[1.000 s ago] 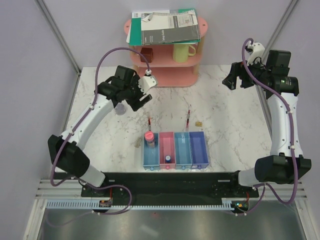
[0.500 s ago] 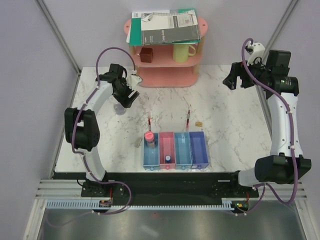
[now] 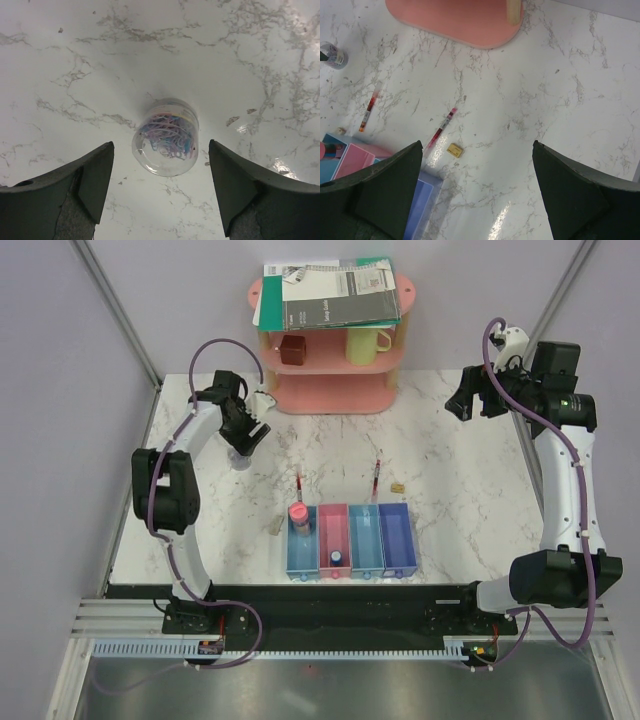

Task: Sort the stationery into containers
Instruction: Move the stationery to the center of the board.

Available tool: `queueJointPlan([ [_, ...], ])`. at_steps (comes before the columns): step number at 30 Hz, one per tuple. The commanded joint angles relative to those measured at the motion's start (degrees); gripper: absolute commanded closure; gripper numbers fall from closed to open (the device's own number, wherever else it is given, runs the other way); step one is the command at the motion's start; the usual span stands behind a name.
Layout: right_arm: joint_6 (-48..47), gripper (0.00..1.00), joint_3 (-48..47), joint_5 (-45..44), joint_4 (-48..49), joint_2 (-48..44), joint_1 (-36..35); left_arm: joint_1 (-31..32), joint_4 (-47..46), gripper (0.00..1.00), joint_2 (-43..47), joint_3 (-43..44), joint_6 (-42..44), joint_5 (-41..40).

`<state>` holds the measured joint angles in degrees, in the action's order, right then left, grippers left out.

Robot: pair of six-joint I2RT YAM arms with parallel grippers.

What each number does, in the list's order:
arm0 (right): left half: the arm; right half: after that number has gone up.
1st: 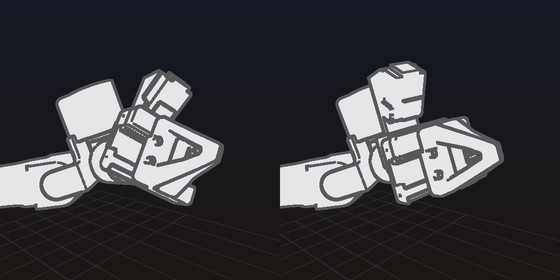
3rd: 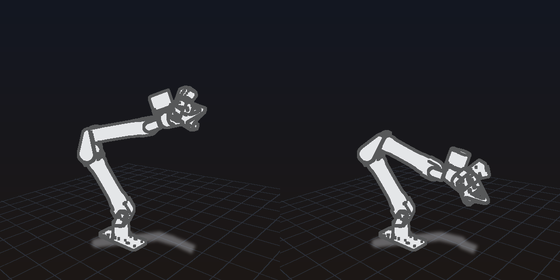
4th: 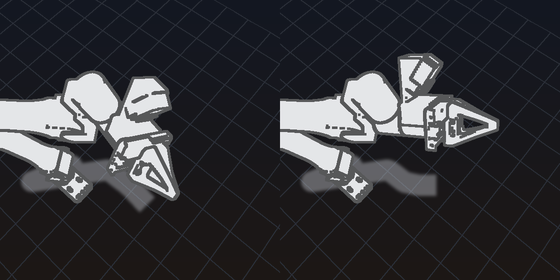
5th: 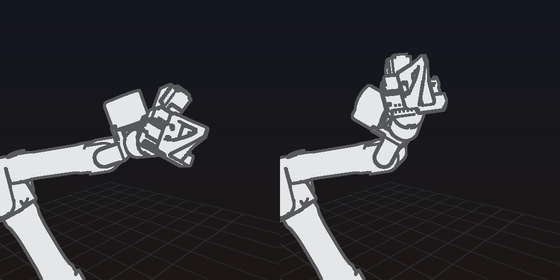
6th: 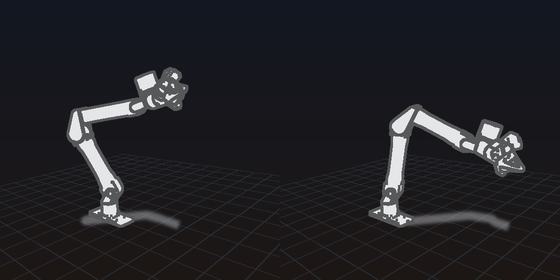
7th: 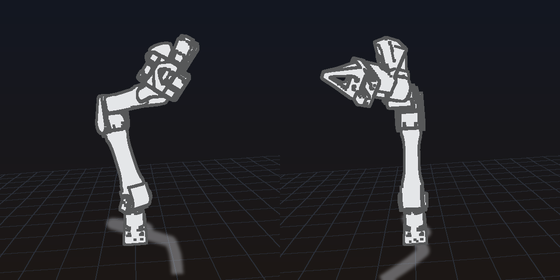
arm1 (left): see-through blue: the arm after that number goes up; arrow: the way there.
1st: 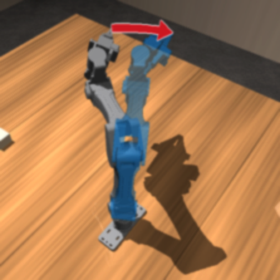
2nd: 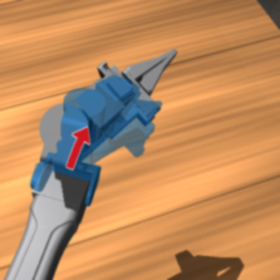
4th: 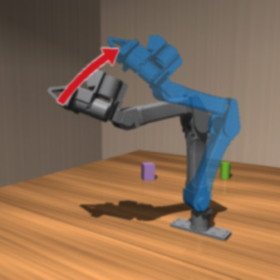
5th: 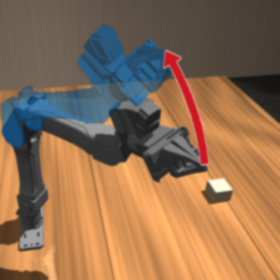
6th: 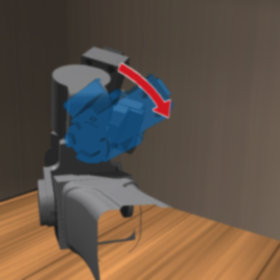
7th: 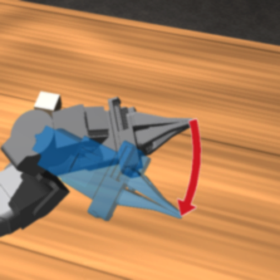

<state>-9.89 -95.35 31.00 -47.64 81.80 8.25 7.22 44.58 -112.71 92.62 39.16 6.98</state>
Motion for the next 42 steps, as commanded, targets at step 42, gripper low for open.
queueJointPlan([
  [42,1.72,0.02,-2.21,0.37,0.26,-0.15,0.10,-1.69,1.48,0.19,3.98,-1.83,3.73,4.88],
])
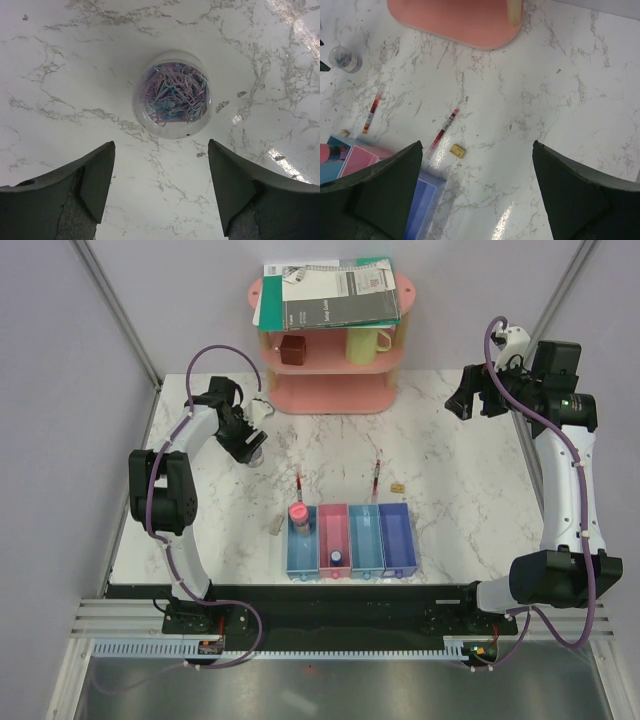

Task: Sort the stationery into containers
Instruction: Move the stationery to the center of the board, then pick up the stationery from the center of the board.

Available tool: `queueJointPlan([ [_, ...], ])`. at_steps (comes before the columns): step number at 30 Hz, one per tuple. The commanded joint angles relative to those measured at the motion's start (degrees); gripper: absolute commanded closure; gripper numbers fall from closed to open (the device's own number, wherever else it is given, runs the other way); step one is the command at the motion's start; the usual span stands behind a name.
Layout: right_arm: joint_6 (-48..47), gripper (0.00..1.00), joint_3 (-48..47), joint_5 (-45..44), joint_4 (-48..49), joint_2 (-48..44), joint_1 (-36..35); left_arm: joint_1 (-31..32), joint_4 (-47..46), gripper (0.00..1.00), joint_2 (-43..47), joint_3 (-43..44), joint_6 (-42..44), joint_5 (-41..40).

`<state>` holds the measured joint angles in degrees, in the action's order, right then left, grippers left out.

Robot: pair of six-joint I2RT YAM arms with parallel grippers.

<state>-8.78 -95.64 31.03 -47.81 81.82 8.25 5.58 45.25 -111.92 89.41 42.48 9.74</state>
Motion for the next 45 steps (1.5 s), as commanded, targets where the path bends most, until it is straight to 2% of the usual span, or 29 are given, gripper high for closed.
queueJointPlan([
  [1,0.60,0.02,-1.75,0.35,0.53,-0.17,0.01,-0.05,0.89,0.18,3.28,1.65,0.32,2.74],
  [14,1.66,0.02,-1.92,0.88,0.97,0.01,0.10,1.01,0.80,0.20,-0.40,3.84,-0.91,5.73],
  [28,2.10,0.02,-1.48,1.23,0.88,-0.35,0.10,2.33,-0.34,0.21,-7.26,7.80,-0.64,2.57],
  [31,2.27,0.02,-1.40,1.32,0.97,-0.26,0.10,2.33,-0.69,0.29,-7.70,7.63,-0.64,2.65],
  [34,2.36,0.02,-1.40,1.58,0.97,-0.17,0.10,2.50,-0.69,0.57,-7.96,7.45,-0.73,3.01],
  [35,2.45,0.02,-1.48,1.67,0.97,-0.17,0.10,2.50,-0.61,0.69,-7.70,7.28,-0.82,3.01],
  [37,2.36,0.02,-1.40,1.84,0.97,-0.26,0.10,2.68,-0.61,0.83,-6.65,6.84,-0.99,3.01],
  [41,2.62,0.02,-0.43,4.82,0.70,-0.78,0.10,3.29,-0.52,0.94,-3.06,5.43,-2.14,4.15],
  [45,3.85,0.02,1.50,12.28,0.62,-1.75,0.10,5.83,-0.52,0.98,7.99,1.92,-2.31,5.38],
])
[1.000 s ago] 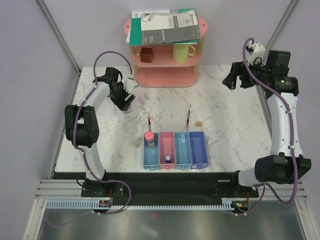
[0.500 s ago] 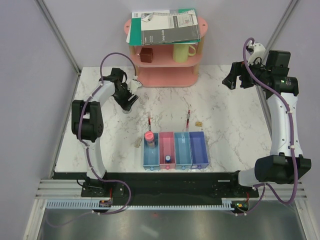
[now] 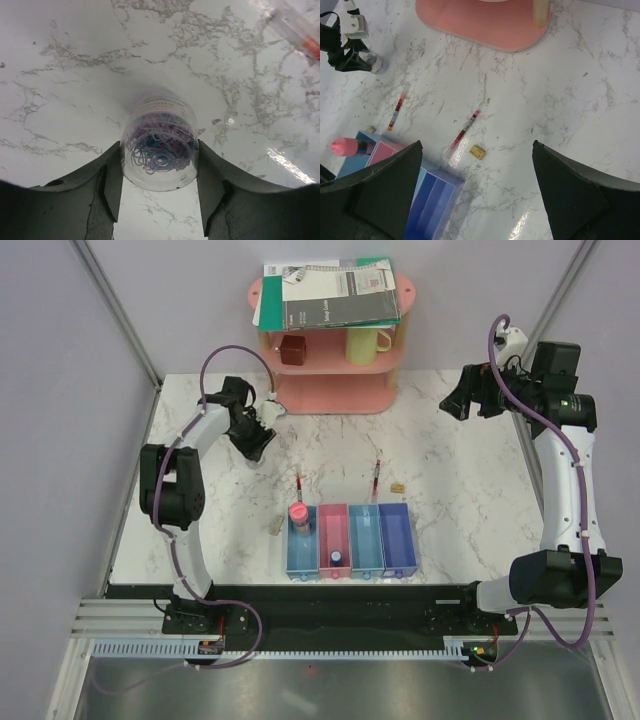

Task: Sort the stationery into containers
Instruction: Pick up the stationery from the center of the board, then place the stationery in the storage box.

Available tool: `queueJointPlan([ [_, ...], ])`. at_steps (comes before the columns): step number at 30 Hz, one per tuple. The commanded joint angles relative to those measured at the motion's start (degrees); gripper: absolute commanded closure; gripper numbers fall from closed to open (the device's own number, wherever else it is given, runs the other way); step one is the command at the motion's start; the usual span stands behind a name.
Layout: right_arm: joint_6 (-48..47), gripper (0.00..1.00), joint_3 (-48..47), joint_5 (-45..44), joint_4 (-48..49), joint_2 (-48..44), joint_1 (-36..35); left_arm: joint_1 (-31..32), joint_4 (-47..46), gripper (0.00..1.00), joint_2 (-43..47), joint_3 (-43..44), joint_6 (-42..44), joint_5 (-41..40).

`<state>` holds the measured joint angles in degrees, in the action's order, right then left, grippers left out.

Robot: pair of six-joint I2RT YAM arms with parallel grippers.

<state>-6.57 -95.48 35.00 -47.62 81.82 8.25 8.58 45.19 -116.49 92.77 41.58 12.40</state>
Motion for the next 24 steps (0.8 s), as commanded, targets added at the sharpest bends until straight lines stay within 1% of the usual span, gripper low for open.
queueJointPlan([
  [1,2.08,0.02,1.70,12.07,0.51,-1.84,0.10,3.54,-0.45,0.98,14.77,-3.11,-1.42,2.71],
  [3,3.40,0.02,2.40,16.48,0.59,-1.75,0.01,6.09,-0.63,0.98,19.69,-4.61,-1.15,2.71],
  [4,4.01,0.02,2.75,18.41,1.20,-1.75,0.01,7.14,-0.72,0.98,24.16,-6.10,-0.89,2.71],
  [5,4.63,0.02,3.37,22.78,1.56,-1.58,0.10,9.33,-0.98,0.98,26.90,-6.89,-1.06,2.63],
  [6,5.77,0.02,3.63,24.92,1.82,-1.32,0.10,10.74,-1.24,0.98,29.28,-7.69,-0.98,2.36],
  [7,6.21,0.02,3.81,27.63,2.26,-0.97,0.10,12.24,-1.50,0.98,34.08,-9.26,-0.98,1.84],
  [8,6.48,0.02,4.25,32.36,2.44,-0.18,0.10,15.38,-2.20,0.98,36.39,-10.15,-0.89,1.40],
  [9,6.39,0.02,4.51,34.84,2.53,0.26,0.01,16.98,-3.69,0.98,38.68,-10.85,-0.89,0.87],
  [10,8.65,0.02,4.60,37.04,2.88,0.70,-0.08,18.39,-4.84,0.98,41.23,-12.34,-1.41,0.61],
  [11,8.94,0.02,4.78,38.98,3.05,1.49,-0.16,21.36,-5.98,0.98,45.08,-12.87,-1.76,-0.01],
  [12,9.03,0.02,4.78,42.74,3.05,1.85,-0.25,22.87,-7.73,0.98,47.12,-13.23,-1.86,-0.36],
  [13,9.12,0.02,4.95,44.61,3.32,2.20,-0.34,24.28,-8.79,0.98,48.53,-13.67,-1.94,-0.62],
  [14,9.20,0.02,5.13,47.24,3.23,2.99,-0.51,26.99,-9.85,0.98,51.07,-13.76,-2.12,-1.58],
  [15,9.20,0.02,5.22,51.61,3.32,3.51,-1.04,28.41,-12.03,0.98,52.05,-13.85,-2.21,-2.12],
  [18,7.72,0.02,4.43,52.54,1.04,5.28,-3.49,33.33,-18.27,0.98,54.52,-14.11,-1.51,-5.11],
  [20,7.88,0.02,5.39,52.54,1.99,5.71,-5.34,36.49,-22.14,0.98,55.40,-14.46,-0.46,-6.33],
  [21,8.15,0.02,5.74,52.54,3.39,5.80,-7.53,37.47,-23.90,0.98,55.32,-14.98,0.77,-6.60],
  [22,8.24,0.02,5.92,52.45,3.75,6.07,-7.90,38.26,-27.92,0.98,55.23,-15.16,1.48,-6.60],
  [24,7.01,0.02,4.96,52.54,2.45,7.03,-13.06,40.19,-31.98,0.98,54.88,-15.69,2.88,-6.34],
])
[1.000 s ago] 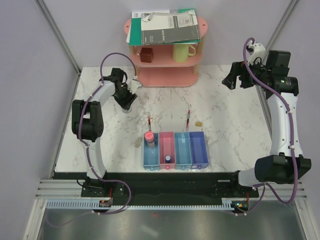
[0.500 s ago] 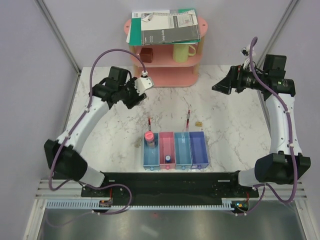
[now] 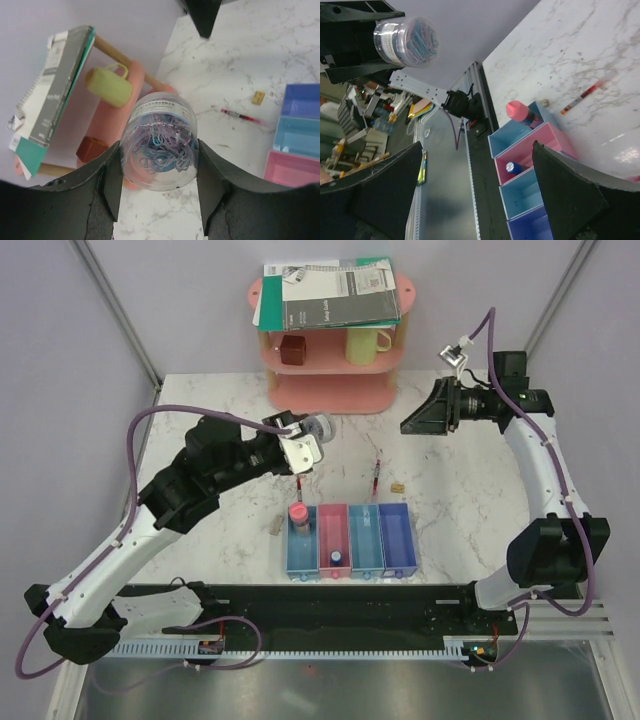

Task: Sort the stationery into containers
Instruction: Place the stationery in the storage box.

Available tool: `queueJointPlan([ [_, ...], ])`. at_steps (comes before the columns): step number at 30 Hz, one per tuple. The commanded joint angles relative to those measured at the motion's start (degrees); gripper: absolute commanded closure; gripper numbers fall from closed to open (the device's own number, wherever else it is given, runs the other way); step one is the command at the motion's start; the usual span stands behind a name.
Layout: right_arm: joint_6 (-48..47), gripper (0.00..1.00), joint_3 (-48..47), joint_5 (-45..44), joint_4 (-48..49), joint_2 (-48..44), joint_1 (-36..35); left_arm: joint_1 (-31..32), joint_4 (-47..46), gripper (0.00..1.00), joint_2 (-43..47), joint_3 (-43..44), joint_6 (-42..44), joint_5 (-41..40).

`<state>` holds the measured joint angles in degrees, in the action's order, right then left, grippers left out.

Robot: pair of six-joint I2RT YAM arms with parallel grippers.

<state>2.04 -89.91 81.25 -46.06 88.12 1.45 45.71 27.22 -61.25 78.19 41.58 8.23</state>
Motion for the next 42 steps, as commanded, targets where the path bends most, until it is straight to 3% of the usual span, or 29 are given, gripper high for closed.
queueJointPlan([
  [1,-3.78,0.02,-2.36,6.29,-0.24,1.52,-7.68,4.20,-16.21,0.98,-0.71,-1.03,3.59,-1.29],
  [5,-6.26,0.02,-5.97,6.29,-1.49,1.80,-13.48,6.58,-22.11,0.98,-2.46,-1.46,5.96,3.19],
  [13,-6.54,0.02,-17.57,6.37,-2.64,1.37,-14.64,8.86,-30.12,0.98,-1.42,-6.56,5.09,11.37],
  [15,-3.12,0.02,-16.01,6.46,5.57,-0.74,-14.99,8.95,-31.26,0.98,-0.71,-9.09,5.96,10.85],
  [17,6.62,0.02,-10.22,6.37,15.60,-5.39,-16.12,9.04,-33.36,0.98,0.34,-11.30,6.84,9.97],
  [18,9.62,0.02,-8.20,6.37,24.61,-6.89,-16.65,8.96,-35.38,0.98,0.52,-13.66,7.98,10.14],
  [22,6.40,0.02,-7.93,6.37,19.26,-7.25,-18.24,8.96,-40.49,0.98,0.61,-16.84,8.60,11.80],
  [32,6.04,0.02,-2.82,6.37,22.59,-7.08,-19.56,9.22,-52.09,0.98,-3.17,-16.85,9.57,13.65],
  [37,6.57,0.02,-4.83,6.37,23.48,-4.71,-19.47,10.88,-52.89,0.98,0.08,-20.43,11.32,18.74],
  [42,10.51,0.02,-3.88,6.37,28.38,-3.74,-18.86,12.47,-54.73,0.98,2.54,-23.70,13.70,18.67],
])
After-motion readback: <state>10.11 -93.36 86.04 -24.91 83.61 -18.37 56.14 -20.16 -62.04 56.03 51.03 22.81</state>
